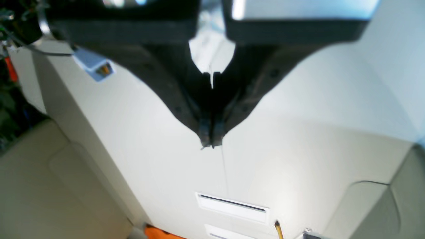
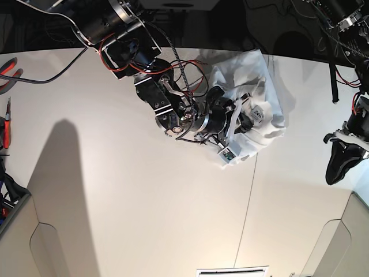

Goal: Layout the t-shirt on the table in an organized manner, then fold the t-shirt properly
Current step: 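Carry the bundled shirt with the right gripper to the table corner and lower it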

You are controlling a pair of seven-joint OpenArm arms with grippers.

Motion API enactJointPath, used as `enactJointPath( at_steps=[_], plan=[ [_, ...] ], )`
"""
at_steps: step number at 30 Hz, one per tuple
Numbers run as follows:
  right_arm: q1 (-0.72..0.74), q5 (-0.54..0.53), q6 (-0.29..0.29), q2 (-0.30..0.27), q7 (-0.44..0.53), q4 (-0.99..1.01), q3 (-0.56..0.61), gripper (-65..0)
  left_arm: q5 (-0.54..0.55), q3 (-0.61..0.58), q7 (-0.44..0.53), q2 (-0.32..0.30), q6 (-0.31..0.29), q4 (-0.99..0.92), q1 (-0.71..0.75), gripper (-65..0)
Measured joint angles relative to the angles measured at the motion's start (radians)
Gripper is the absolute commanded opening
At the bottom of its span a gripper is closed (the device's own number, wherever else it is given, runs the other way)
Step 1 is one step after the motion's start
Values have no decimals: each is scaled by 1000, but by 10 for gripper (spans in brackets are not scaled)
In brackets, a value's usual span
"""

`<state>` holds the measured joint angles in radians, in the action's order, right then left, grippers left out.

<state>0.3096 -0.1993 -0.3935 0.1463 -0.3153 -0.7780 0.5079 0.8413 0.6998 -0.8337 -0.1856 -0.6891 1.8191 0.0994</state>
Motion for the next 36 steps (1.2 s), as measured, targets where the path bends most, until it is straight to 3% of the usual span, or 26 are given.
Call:
enactJointPath(
  at_steps=[5,9,11,14,19,21,24,25,27,28,30,33,36],
  plan=[
    [3,75,333,-14,4,-57,-203,-650,0,-42,0,1,0,0,3,-650],
    [9,142,521,-55,6,-83,-448,-650,0,-80,0,0,0,0,2,-650],
    [6,151,577,-63,65,-84,-557,-650,-1,-105,-1,0,0,0,3,-650],
    [6,156,572,-63,82,-84,-698,-650,0,-143,0,-1,0,0,3,-650],
    [2,113,434,-62,66,-151,-812,-650,-3,-233,0,0,0,0,3,-650],
    [-13,74,340,-63,21,-235,-822,-650,-3,-274,0,0,0,0,3,-650],
    [-51,64,142,-66,-99,-393,-828,-650,-7,-331,0,-1,0,0,3,-650],
    [-54,48,51,-66,-123,-458,-829,-650,-15,-348,1,-1,0,0,3,-650],
    [-32,-21,-140,-72,-171,-598,-824,-650,-22,-374,0,-2,0,0,3,-650],
    [-17,-78,-197,-80,-189,-664,-818,-650,-22,-380,0,1,0,0,3,-650],
    [-7,-150,-196,-107,-262,-772,-800,-650,-23,-385,0,6,0,0,3,-650],
    [-25,-127,-220,-190,-397,-840,-749,-650,-23,-383,-1,23,0,0,3,-650],
    [-32,-117,-216,-295,-445,-842,-658,-650,-22,-385,0,25,0,0,3,-650]
  ],
)
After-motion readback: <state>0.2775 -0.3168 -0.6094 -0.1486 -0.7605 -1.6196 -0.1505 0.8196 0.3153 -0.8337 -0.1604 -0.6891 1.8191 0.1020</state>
